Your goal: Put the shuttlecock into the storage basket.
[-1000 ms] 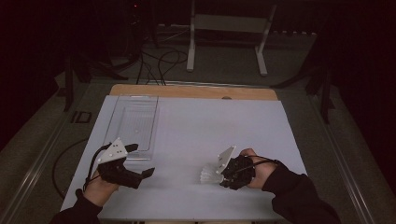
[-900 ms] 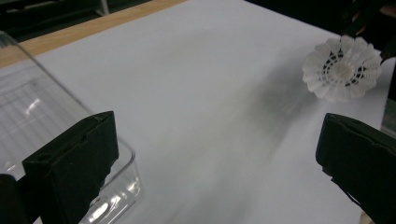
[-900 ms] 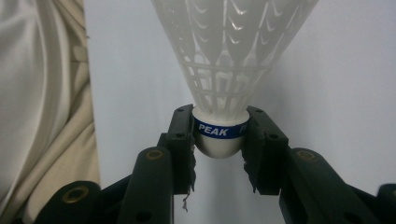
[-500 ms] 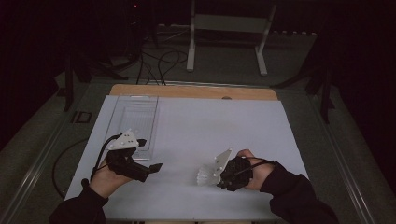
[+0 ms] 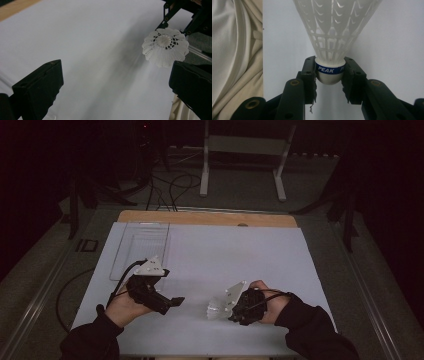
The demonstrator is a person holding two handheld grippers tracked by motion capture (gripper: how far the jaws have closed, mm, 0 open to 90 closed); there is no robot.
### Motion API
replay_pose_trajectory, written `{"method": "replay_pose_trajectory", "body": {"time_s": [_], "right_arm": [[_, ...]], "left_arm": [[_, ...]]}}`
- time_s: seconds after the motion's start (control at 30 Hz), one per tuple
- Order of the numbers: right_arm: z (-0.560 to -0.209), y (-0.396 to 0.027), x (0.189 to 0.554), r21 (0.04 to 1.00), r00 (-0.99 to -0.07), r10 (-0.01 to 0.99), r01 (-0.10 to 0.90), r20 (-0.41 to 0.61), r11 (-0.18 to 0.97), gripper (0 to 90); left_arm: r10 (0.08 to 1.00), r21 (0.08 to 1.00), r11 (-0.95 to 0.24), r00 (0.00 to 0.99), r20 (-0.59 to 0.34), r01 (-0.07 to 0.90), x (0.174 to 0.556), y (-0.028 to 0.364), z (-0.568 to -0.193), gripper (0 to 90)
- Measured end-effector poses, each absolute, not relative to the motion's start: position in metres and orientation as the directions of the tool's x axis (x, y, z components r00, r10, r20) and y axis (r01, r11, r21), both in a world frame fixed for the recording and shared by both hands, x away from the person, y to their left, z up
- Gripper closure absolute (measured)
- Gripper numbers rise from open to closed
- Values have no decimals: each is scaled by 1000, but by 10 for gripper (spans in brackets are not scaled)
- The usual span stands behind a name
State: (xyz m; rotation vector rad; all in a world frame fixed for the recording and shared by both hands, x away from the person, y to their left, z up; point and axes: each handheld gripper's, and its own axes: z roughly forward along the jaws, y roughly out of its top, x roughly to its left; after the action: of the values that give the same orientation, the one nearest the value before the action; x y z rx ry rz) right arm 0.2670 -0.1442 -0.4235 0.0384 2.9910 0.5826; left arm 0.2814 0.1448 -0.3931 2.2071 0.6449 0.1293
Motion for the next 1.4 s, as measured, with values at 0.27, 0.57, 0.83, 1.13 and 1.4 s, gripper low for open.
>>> {"method": "replay_pose_trajectory", "body": {"time_s": [0.27, 0.57, 0.83, 1.13, 1.4], "right_arm": [[-424, -141, 265, 378, -995, 32, -5, -93, 926, 658], [-423, -136, 263, 382, -994, 18, -24, -106, 924, 657], [-424, -131, 261, 383, -994, 1, -40, -106, 923, 657], [-426, -129, 261, 379, -995, -4, -41, -98, 924, 657], [-426, -127, 260, 389, -994, -14, -54, -105, 920, 657]], "left_arm": [[445, 686, -599, 884, -144, 414, 291, 123, -400, 25], [390, 645, -645, 903, -182, 409, 296, 104, -406, 72], [363, 614, -673, 908, -209, 411, 302, 91, -413, 238], [337, 584, -706, 915, -221, 401, 303, 79, -418, 350], [289, 544, -749, 925, -245, 378, 303, 69, -422, 427]]}}
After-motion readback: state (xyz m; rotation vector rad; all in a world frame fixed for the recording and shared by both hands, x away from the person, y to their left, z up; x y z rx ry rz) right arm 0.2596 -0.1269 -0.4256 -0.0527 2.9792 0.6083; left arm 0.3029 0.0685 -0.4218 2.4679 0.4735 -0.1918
